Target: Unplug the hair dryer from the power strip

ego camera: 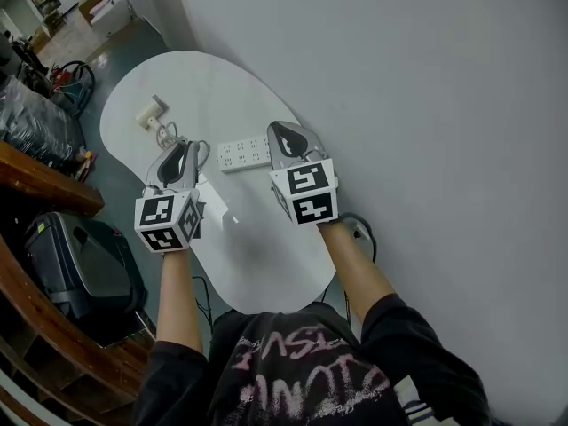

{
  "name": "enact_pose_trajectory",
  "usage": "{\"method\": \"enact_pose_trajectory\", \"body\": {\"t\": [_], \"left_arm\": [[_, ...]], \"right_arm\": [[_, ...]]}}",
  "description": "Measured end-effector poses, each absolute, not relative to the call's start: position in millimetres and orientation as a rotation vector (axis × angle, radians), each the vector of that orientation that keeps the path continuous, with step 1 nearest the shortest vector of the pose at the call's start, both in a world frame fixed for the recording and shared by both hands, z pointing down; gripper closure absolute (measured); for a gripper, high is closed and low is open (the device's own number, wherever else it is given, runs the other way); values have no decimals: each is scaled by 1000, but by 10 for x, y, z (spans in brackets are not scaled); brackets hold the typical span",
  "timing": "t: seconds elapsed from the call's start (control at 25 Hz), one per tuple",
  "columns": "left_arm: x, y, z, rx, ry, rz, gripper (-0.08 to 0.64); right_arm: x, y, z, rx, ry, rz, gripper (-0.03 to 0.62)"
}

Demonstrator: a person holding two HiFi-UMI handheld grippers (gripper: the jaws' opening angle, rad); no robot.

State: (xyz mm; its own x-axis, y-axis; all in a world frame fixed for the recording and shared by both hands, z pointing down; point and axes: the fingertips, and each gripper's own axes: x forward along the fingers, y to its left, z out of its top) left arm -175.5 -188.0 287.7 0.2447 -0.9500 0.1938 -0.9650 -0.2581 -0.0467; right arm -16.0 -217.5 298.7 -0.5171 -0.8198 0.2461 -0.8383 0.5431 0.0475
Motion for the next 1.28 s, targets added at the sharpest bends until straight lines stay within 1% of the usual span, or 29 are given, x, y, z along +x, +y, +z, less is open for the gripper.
{"method": "enact_pose_trajectory", "body": {"t": [0.88,1.28], "left_arm": [[-1870,-1533,2522,2404,-1963,163,499],[-1911,-1493,2514,2403,-1969,138,499]], "right_arm": [[-88,-1880,2568,1442,-2647,21,584],[-105,-1837,2518,1453,-2666,4,584]]}}
